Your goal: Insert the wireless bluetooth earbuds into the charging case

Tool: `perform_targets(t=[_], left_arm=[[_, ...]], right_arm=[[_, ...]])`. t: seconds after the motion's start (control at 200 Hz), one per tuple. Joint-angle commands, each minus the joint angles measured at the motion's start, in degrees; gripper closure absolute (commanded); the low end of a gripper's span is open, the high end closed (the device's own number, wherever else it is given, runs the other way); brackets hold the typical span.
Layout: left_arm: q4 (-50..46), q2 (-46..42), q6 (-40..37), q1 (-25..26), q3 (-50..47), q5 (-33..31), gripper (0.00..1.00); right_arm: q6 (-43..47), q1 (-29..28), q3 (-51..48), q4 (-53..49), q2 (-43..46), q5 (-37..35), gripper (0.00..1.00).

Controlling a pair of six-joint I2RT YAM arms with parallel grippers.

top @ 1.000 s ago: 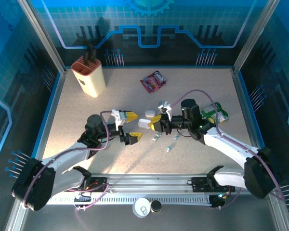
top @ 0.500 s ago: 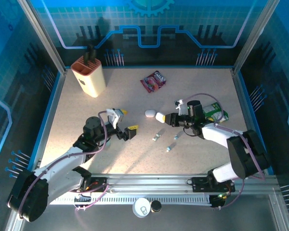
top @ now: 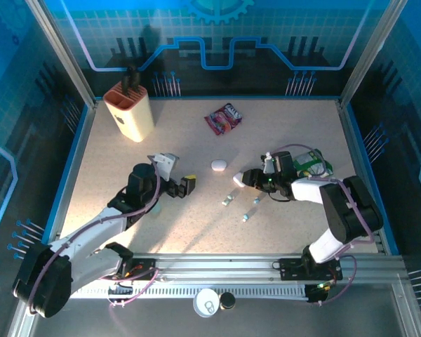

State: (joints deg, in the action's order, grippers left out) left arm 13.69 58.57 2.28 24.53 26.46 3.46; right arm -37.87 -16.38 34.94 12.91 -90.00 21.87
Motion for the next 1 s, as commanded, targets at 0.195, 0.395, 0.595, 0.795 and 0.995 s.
perform_targets(t=[0.195, 0.395, 0.595, 0.795, 0.995], left_arm=[[-28.45, 1.72, 21.82, 0.07, 9.47, -20.57, 0.01], [-37.93, 1.9, 27.17, -0.2, 8.45, -24.64, 0.01], [-43.14, 1.24, 34.93, -0.46, 6.52, -24.27, 0.02], [-45.67, 2.76, 42.99, -0.45, 5.01, -22.95, 0.17], [-44.98, 7.21, 45.75, -0.45, 4.17, -20.05, 0.28]], right_arm=[[12.95, -6.36, 7.89, -19.05, 12.75, -13.61, 0.34], [13.78, -9.02, 9.81, -18.28, 12.96, -11.8, 0.34], [12.31, -9.02, 9.68, -13.62, 10.25, -8.02, 0.34], [12.06, -8.99, 9.12, -11.91, 9.62, -6.96, 0.34], [12.33, -8.79, 9.09, -11.8, 9.49, -6.85, 0.34]])
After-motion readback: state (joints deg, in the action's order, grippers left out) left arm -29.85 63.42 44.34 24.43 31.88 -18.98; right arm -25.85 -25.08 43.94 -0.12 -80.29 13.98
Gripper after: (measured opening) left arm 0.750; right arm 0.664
